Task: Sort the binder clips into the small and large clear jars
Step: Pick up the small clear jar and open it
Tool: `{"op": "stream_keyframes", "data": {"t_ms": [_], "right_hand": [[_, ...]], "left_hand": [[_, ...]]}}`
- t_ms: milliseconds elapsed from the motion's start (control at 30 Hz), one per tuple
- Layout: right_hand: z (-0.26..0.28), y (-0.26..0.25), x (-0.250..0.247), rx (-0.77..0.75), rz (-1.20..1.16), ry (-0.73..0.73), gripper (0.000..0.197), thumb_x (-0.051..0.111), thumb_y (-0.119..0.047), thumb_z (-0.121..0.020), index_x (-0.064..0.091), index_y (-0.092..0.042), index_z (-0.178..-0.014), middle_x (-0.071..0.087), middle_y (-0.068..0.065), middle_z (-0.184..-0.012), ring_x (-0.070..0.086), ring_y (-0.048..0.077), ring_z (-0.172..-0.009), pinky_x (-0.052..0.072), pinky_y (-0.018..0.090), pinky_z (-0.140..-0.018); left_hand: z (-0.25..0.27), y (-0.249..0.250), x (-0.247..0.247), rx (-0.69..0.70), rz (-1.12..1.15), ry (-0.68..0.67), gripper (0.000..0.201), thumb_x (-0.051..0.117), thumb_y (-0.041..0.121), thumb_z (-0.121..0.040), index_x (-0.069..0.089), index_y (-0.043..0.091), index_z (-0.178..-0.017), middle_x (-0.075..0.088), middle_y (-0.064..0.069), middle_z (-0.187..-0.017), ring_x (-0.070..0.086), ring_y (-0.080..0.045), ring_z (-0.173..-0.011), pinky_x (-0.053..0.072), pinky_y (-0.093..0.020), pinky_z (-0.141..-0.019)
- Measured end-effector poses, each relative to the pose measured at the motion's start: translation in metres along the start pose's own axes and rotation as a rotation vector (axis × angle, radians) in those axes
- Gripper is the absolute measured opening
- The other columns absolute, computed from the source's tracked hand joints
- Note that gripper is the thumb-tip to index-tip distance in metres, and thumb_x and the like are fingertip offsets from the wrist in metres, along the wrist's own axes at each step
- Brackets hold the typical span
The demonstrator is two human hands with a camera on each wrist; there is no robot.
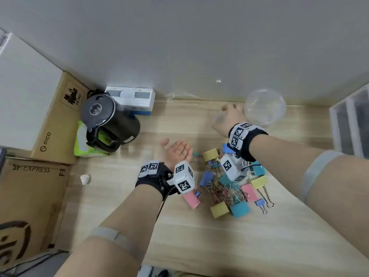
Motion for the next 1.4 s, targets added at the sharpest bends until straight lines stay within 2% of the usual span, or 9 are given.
{"op": "stream_keyframes", "data": {"t_ms": [200,333,400,500,633,833,967,1233,1400], "right_hand": [[-0.006,0.012,0.004,0.016,0.1,-0.026,0.058,0.071,-0.032,-0.075,0.043,-0.017,-0.124,0.044,0.007,-0.134,0.052,0.028,-0.117,0.048,0.044,-0.097],[0.007,0.005,-0.006,-0.056,-0.154,0.046,0.088,0.068,-0.057,-0.068,0.035,-0.023,-0.141,0.051,0.004,-0.137,0.054,0.026,-0.121,0.045,0.041,-0.102],[0.017,-0.001,0.005,-0.084,-0.239,-0.081,0.089,0.059,-0.076,-0.069,0.038,-0.029,-0.142,0.057,0.003,-0.132,0.059,0.024,-0.115,0.047,0.04,-0.099],[0.041,-0.007,0.035,-0.089,-0.267,-0.428,0.072,0.048,-0.081,-0.076,0.063,-0.02,-0.11,0.068,0.002,-0.094,0.063,0.015,-0.075,0.048,0.029,-0.067],[0.056,0.004,0.055,-0.085,-0.212,-0.527,0.084,0.047,-0.092,-0.06,0.069,-0.015,-0.085,0.064,0.003,-0.064,0.058,0.018,-0.056,0.048,0.03,-0.057],[0.071,0.009,0.062,-0.113,-0.248,-0.58,0.076,0.062,-0.081,-0.057,0.067,-0.014,-0.093,0.07,0.002,-0.065,0.062,0.016,-0.056,0.051,0.029,-0.059],[0.08,0.012,0.064,-0.108,-0.301,-0.607,0.055,0.074,-0.061,-0.071,0.057,-0.02,-0.103,0.072,0.007,-0.074,0.064,0.018,-0.063,0.052,0.03,-0.061],[0.096,0.011,0.061,-0.192,-0.333,-0.563,0.052,0.08,-0.037,-0.078,0.052,-0.018,-0.117,0.07,0.001,-0.083,0.067,0.003,-0.061,0.048,0.014,-0.052],[0.106,0.0,0.057,-0.378,-0.185,-0.47,0.07,0.09,-0.037,-0.061,0.05,-0.025,-0.118,0.065,-0.002,-0.102,0.067,0.02,-0.088,0.057,0.038,-0.08]], "left_hand": [[-0.008,0.001,-0.001,0.035,-0.018,-0.02,0.035,0.046,0.035,-0.1,0.061,0.004,-0.102,0.068,-0.012,-0.103,0.064,-0.028,-0.095,0.051,-0.047,-0.079],[-0.013,-0.003,0.007,0.009,-0.131,0.02,0.043,0.048,0.038,-0.101,0.055,0.002,-0.122,0.061,-0.016,-0.108,0.062,-0.031,-0.097,0.053,-0.048,-0.078],[-0.014,-0.011,0.012,-0.042,-0.218,0.03,0.059,0.051,0.047,-0.099,0.045,-0.001,-0.132,0.057,-0.019,-0.11,0.06,-0.035,-0.096,0.054,-0.047,-0.074],[-0.01,-0.03,0.028,-0.173,-0.383,-0.058,0.081,0.05,0.069,-0.092,0.049,-0.001,-0.134,0.056,-0.021,-0.125,0.062,-0.038,-0.093,0.058,-0.038,-0.066],[-0.01,-0.038,0.038,-0.142,-0.621,-0.048,0.065,0.041,0.065,-0.099,0.066,0.006,-0.113,0.07,-0.015,-0.092,0.063,-0.029,-0.07,0.039,-0.029,-0.064],[-0.003,-0.047,0.026,-0.141,-0.736,0.032,0.056,0.048,0.057,-0.101,0.069,0.005,-0.097,0.067,-0.014,-0.073,0.062,-0.025,-0.054,0.047,-0.021,-0.043],[0.002,-0.049,0.024,-0.137,-0.745,-0.011,0.049,0.05,0.051,-0.102,0.071,0.007,-0.093,0.069,-0.012,-0.068,0.066,-0.022,-0.053,0.051,-0.025,-0.051],[0.011,-0.046,0.022,-0.108,-0.787,-0.051,0.039,0.055,0.043,-0.102,0.068,0.007,-0.107,0.072,-0.016,-0.083,0.071,-0.027,-0.06,0.055,-0.028,-0.048],[0.017,-0.049,0.014,-0.121,-0.736,-0.045,0.038,0.052,0.04,-0.104,0.068,0.006,-0.097,0.07,-0.013,-0.075,0.068,-0.023,-0.052,0.054,-0.027,-0.045]]}}
Point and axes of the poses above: each hand's wrist, its own z-axis away from the middle knuckle, its own x-axis out of the palm, y = z × x, the point moved 9 cm from there along -z, towards the middle knuckle
